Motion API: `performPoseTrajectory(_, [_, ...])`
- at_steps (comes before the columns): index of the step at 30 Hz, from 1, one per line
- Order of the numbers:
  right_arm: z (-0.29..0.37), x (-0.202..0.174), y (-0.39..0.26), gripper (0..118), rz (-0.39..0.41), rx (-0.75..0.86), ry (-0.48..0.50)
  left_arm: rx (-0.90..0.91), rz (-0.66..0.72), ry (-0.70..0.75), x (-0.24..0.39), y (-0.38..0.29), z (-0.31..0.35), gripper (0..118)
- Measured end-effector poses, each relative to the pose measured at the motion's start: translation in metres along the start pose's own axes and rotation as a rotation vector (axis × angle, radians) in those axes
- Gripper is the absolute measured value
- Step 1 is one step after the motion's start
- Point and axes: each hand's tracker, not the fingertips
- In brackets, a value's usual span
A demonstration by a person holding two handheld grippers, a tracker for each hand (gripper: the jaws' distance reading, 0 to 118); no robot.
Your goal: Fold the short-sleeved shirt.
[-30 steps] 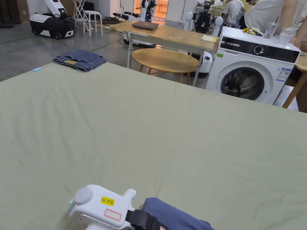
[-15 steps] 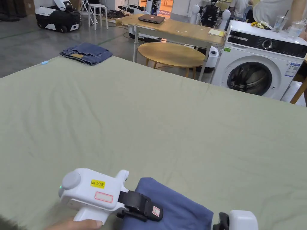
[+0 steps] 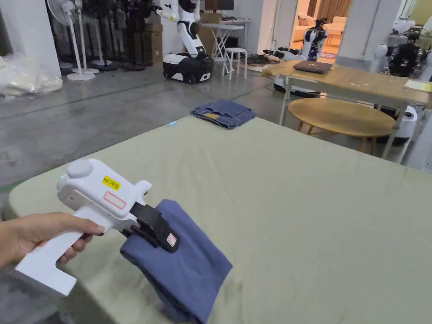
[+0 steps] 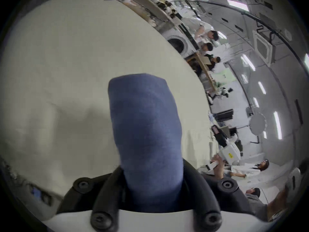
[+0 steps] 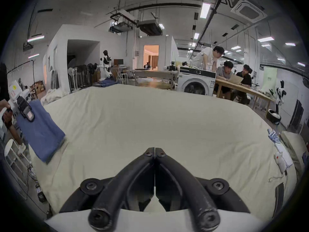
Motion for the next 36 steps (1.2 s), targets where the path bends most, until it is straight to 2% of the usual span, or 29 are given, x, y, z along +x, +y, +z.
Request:
performPoseTrajectory(5, [-0.008, -0.003, -0.001, 0, 0.011, -0.019, -0.002, -0.013, 0.030, 0.207, -0.036, 0.032, 0.066, 11])
performPoseTrajectory(10, [-0.012, 0.000, -0.011, 0, 0.015, -0.060, -0.022, -0.023, 0.121, 0.361, -0.068, 0.052, 0.088, 11])
performPoseTrajectory(15, [-0.013, 0.006, -0.018, 0, 0.013, -0.086, -0.042, -0.055, 0.142, 0.397, -0.091, 0.054, 0.077, 11])
performPoseTrajectory(16, [-0.014, 0.007, -0.018, 0, 0.011, -0.088, -0.044, -0.049, 0.149, 0.404, -0.092, 0.053, 0.074, 13])
performPoseTrajectory(18, [-0.014, 0.009, -0.018, 0, 0.006, -0.096, -0.047, -0.050, 0.173, 0.429, -0.096, 0.053, 0.075, 28])
performPoseTrajectory(20, [-0.013, 0.010, -0.017, 0, 0.003, -0.097, -0.047, -0.033, 0.176, 0.459, -0.094, 0.051, 0.079, 38])
performPoseTrajectory(21, [-0.013, 0.010, -0.017, 0, 0.004, -0.097, -0.047, -0.033, 0.169, 0.483, -0.091, 0.051, 0.084, 55])
performPoseTrajectory(22, [-0.012, 0.010, -0.016, 0, 0.006, -0.095, -0.047, -0.011, 0.146, 0.531, -0.089, 0.050, 0.091, 65])
performPoseTrajectory(26, [-0.010, 0.010, -0.015, 0, 0.003, -0.085, -0.042, 0.062, 0.143, 0.652, -0.081, 0.050, 0.123, 67])
performPoseTrajectory(28, [-0.009, 0.010, -0.015, 0, 0.001, -0.080, -0.037, 0.118, 0.128, 0.668, -0.073, 0.046, 0.130, 67])
performPoseTrajectory(31, [-0.007, 0.009, -0.016, 0, -0.006, -0.069, -0.035, 0.177, 0.082, 0.616, -0.064, 0.040, 0.120, 67])
performPoseTrajectory(36, [-0.006, 0.013, -0.014, 0, -0.018, -0.049, -0.039, 0.248, -0.027, 0.467, -0.037, 0.014, 0.051, 67])
